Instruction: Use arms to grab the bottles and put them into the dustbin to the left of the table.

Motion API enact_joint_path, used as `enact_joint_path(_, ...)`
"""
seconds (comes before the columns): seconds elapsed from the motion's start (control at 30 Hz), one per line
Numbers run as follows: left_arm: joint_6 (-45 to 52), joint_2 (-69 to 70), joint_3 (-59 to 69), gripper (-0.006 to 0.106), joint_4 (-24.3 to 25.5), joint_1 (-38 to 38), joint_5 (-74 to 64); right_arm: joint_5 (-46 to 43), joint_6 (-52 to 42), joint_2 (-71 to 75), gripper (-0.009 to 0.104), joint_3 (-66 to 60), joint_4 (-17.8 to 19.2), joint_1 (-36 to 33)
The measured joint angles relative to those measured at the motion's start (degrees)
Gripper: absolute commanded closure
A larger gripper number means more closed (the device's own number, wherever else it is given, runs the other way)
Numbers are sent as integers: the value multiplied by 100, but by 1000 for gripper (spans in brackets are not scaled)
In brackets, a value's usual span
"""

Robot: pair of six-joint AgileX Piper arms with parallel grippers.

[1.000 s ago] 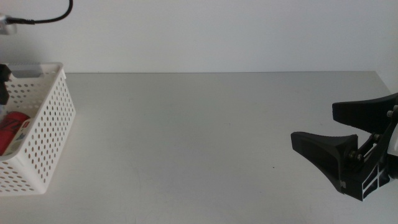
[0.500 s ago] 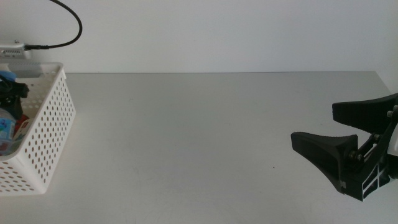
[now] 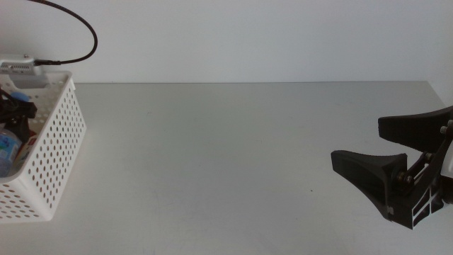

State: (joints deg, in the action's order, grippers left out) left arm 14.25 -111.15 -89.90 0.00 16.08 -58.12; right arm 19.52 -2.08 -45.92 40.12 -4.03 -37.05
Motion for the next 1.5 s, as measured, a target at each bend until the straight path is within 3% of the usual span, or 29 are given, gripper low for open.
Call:
enact_joint_path(0.27, 170, -40, 0, 9, 54, -59, -168, 0, 0, 0, 24, 0, 0, 0)
enact_joint_path(0.3, 165, -39, 0, 7, 57, -86, -174, 0, 0, 0, 24, 0, 0, 0)
enact_joint_path(0.73, -697, 610, 0, 7, 1108, -922, -210, 6, 0, 0, 24, 0, 0, 0)
enact_joint_path(1.5, -1044, 3504, 0, 7, 752, -947, -1168, 6, 0, 0, 24, 0, 0, 0)
